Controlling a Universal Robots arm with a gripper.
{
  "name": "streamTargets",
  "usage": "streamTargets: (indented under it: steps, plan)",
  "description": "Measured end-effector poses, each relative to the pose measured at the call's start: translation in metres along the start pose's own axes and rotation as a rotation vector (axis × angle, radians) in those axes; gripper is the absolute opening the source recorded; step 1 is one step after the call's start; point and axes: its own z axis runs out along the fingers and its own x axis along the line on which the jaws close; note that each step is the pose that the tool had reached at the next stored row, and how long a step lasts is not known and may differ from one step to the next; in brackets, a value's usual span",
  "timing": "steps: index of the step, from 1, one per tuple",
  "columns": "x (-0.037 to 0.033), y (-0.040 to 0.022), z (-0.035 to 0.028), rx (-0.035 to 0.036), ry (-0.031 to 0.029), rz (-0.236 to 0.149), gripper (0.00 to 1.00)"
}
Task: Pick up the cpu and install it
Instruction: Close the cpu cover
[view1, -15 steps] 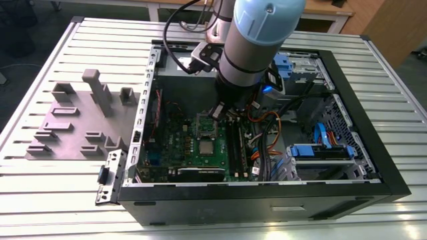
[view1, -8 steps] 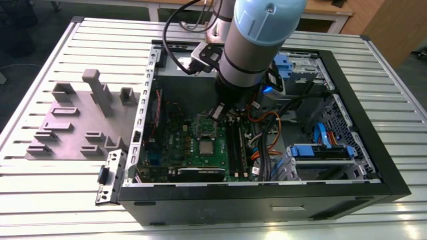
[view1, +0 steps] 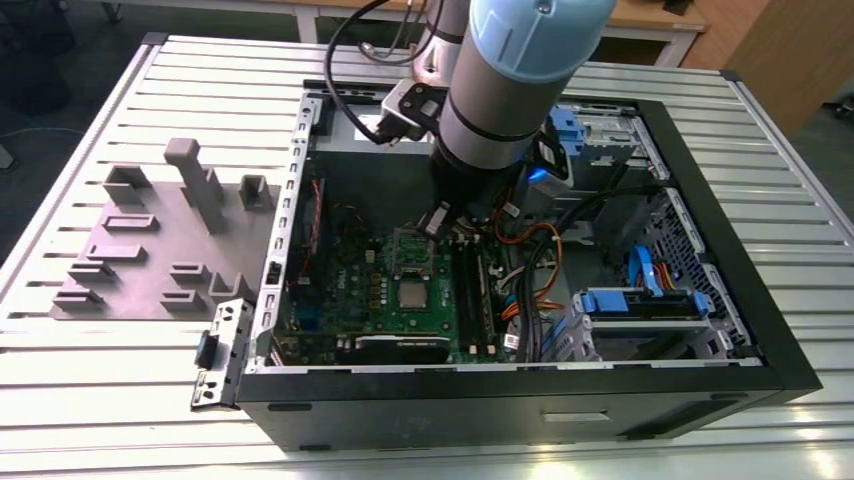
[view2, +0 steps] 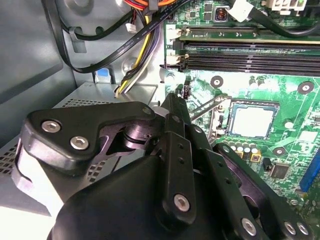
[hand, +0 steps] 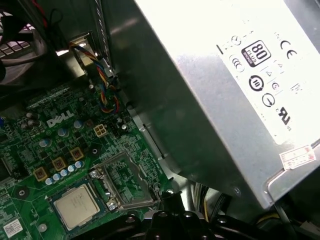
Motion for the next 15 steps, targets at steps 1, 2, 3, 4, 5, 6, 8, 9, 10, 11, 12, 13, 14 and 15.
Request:
streamTargets:
  steps: [1, 2, 3, 4, 5, 6, 8, 9, 10, 11, 12, 13, 14, 15]
  plan:
    - [-0.0001, 0.0001, -0.0008, 0.0000, 0.0001, 0.000, 0.11]
    - [-0.0001, 0.0002, -0.0017, 0.0000, 0.0001, 0.000, 0.11]
    - [-0.0002, 0.0004, -0.0025, 0.0001, 0.0002, 0.000, 0.11]
    - [-0.0002, 0.0004, -0.0031, 0.0002, 0.0003, 0.000, 0.11]
    - [-0.0001, 0.0005, -0.0036, 0.0002, 0.0003, 0.000, 0.11]
    - [0.0000, 0.0005, -0.0039, 0.0002, 0.0003, 0.000, 0.11]
    - [0.0006, 0.0008, -0.0046, 0.0005, 0.0009, 0.000, 0.11]
    - [0.0010, 0.0010, -0.0047, 0.0006, 0.0010, 0.000, 0.11]
    - [0.0013, 0.0011, -0.0050, 0.0006, 0.0011, 0.000, 0.11]
    - [0.0015, 0.0012, -0.0053, 0.0007, 0.0013, 0.000, 0.11]
    - [0.0017, 0.0014, -0.0055, 0.0007, 0.0011, 0.000, 0.11]
    - [0.0019, 0.0016, -0.0059, 0.0006, 0.0010, 0.000, 0.11]
    - [0.0021, 0.0018, -0.0063, 0.0006, 0.0009, 0.000, 0.11]
    - [0.0023, 0.0020, -0.0067, 0.0006, 0.0010, 0.000, 0.11]
